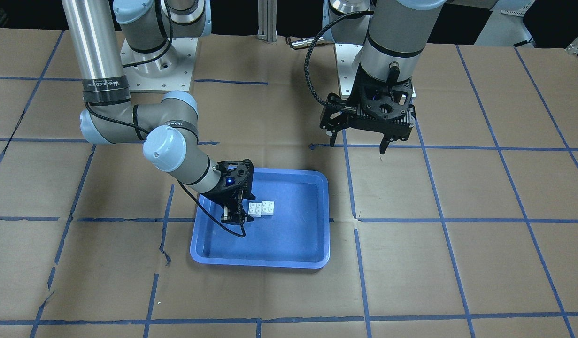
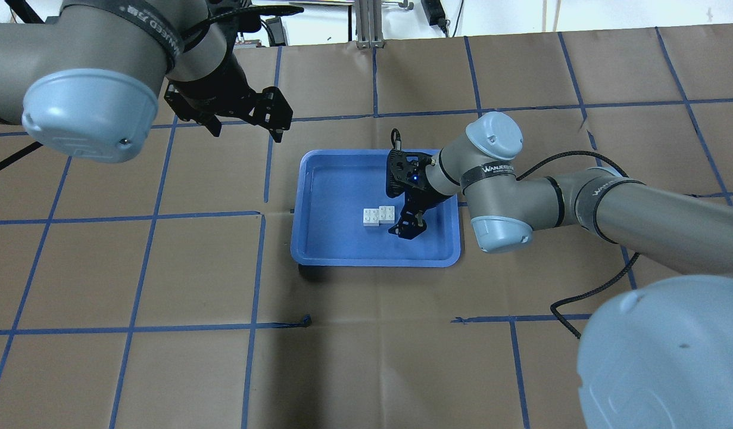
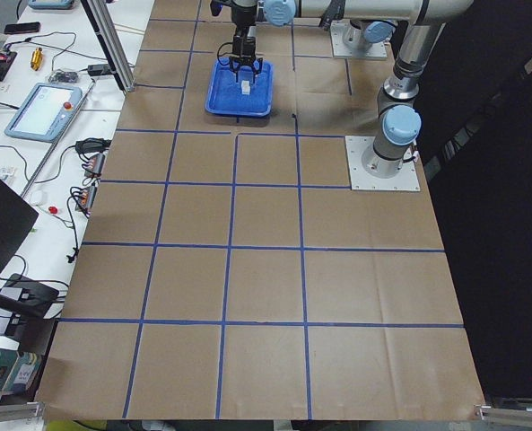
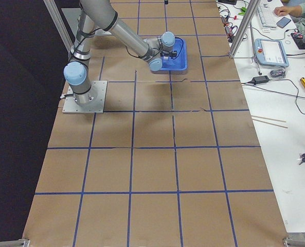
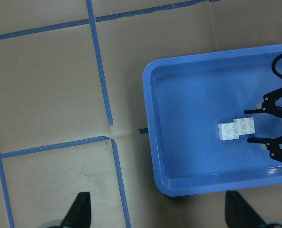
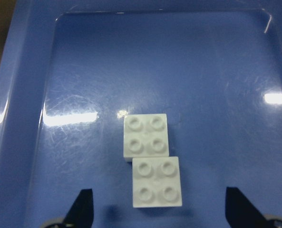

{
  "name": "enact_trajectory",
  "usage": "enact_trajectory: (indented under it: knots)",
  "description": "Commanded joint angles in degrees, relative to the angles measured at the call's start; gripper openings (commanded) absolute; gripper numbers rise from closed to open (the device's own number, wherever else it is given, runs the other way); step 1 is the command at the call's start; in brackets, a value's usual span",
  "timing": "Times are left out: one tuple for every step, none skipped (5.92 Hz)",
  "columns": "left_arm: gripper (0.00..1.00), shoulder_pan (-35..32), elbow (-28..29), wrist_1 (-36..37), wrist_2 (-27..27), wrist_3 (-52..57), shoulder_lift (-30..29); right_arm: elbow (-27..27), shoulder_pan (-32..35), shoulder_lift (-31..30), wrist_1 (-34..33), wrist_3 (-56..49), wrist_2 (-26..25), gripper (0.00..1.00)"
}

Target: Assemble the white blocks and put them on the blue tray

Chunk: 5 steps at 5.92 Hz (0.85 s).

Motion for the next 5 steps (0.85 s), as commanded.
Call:
enact_trajectory:
  knots:
    - [0.99,0.0,0.0,0.1,0.0,0.0,0.0,-0.7,-0.2,-0.5,0.0,1.1,-0.9,1.00]
    - [0.99,0.0,0.0,0.1,0.0,0.1,0.0,-1.7,-0.2,-1.5,0.6,4.9,-1.1,1.00]
    - [0.99,0.0,0.0,0.1,0.0,0.0,0.0,-2.2,-0.2,-1.8,0.8,6.6,-1.3,1.00]
    - [0.99,0.0,0.0,0.1,0.0,0.0,0.0,-2.6,-0.4,-1.9,0.9,7.8,-1.9,1.00]
    - [0.99,0.0,0.0,0.1,0.0,0.1,0.0,-3.7,-1.0,-2.2,2.9,8.7,-3.3,1.00]
